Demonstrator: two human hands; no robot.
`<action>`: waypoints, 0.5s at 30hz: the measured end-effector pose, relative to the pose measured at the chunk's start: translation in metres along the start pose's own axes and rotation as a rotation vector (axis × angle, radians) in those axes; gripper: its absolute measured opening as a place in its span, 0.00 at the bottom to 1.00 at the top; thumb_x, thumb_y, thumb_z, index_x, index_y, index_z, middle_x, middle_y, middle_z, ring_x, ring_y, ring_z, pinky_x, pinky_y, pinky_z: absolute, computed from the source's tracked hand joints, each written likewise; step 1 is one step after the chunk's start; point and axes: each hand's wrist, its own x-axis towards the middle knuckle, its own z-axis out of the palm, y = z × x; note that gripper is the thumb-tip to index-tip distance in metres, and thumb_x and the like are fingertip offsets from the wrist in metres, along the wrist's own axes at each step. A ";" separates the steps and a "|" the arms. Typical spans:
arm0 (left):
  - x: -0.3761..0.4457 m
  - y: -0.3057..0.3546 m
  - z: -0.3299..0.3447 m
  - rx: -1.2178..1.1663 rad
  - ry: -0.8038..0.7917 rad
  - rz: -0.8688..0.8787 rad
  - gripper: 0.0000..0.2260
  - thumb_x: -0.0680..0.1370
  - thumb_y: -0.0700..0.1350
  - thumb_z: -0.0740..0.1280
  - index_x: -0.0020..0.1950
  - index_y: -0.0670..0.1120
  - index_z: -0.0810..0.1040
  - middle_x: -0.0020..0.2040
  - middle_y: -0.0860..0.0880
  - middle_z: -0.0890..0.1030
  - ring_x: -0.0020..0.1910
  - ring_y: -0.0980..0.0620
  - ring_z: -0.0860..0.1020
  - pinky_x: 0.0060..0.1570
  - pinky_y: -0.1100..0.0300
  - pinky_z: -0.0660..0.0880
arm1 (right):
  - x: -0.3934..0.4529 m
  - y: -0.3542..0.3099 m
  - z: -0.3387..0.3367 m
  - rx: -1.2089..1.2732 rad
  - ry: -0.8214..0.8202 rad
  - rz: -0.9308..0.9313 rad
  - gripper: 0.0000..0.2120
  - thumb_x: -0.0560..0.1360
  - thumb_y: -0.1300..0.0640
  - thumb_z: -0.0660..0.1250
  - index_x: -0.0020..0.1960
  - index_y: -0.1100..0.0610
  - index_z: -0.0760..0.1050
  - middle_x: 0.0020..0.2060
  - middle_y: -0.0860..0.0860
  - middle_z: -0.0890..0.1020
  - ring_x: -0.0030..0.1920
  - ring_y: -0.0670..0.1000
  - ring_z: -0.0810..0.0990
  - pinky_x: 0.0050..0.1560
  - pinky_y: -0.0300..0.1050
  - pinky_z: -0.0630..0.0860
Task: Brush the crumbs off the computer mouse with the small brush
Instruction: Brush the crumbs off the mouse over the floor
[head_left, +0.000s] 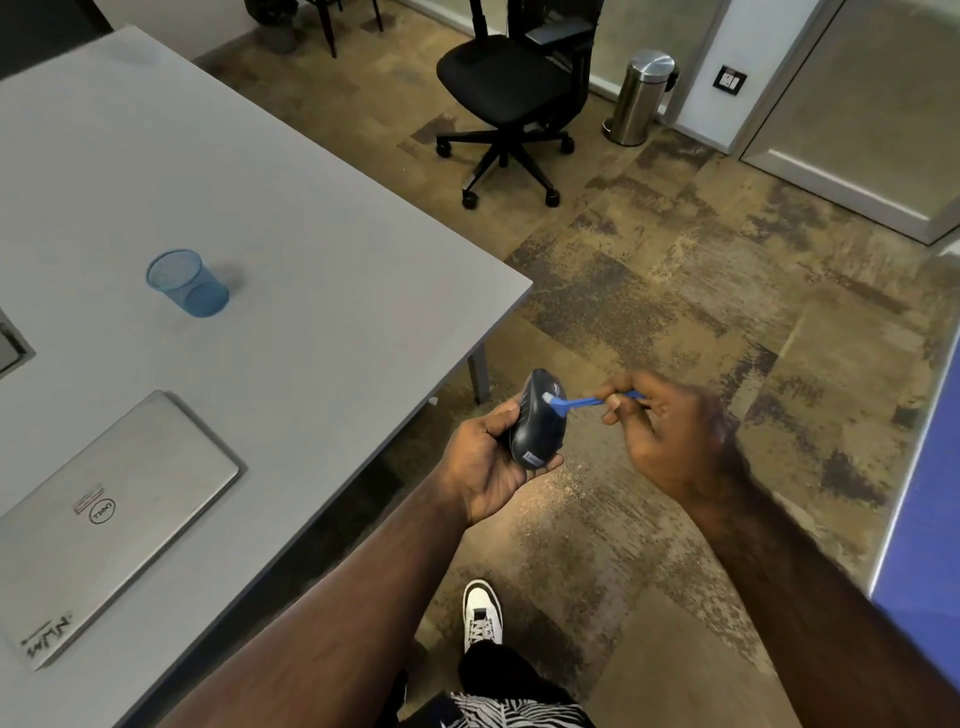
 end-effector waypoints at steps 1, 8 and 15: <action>0.000 0.000 0.000 -0.012 -0.003 -0.002 0.20 0.81 0.43 0.53 0.72 0.43 0.69 0.58 0.39 0.78 0.49 0.41 0.79 0.45 0.49 0.79 | -0.001 -0.001 0.000 0.007 -0.028 -0.028 0.12 0.75 0.64 0.68 0.51 0.47 0.77 0.34 0.42 0.83 0.33 0.42 0.83 0.30 0.37 0.78; 0.000 -0.001 -0.006 -0.088 -0.008 -0.040 0.17 0.81 0.44 0.53 0.67 0.43 0.73 0.57 0.35 0.80 0.51 0.38 0.79 0.49 0.46 0.79 | 0.000 0.004 0.002 0.010 0.045 0.038 0.11 0.76 0.64 0.68 0.50 0.49 0.79 0.34 0.40 0.81 0.33 0.33 0.80 0.30 0.25 0.73; 0.001 -0.002 -0.010 -0.041 0.003 -0.059 0.21 0.81 0.47 0.53 0.69 0.41 0.72 0.64 0.33 0.75 0.50 0.39 0.79 0.47 0.49 0.79 | 0.005 0.010 0.002 -0.033 0.110 0.102 0.09 0.77 0.64 0.68 0.52 0.52 0.81 0.34 0.47 0.84 0.32 0.40 0.80 0.29 0.23 0.69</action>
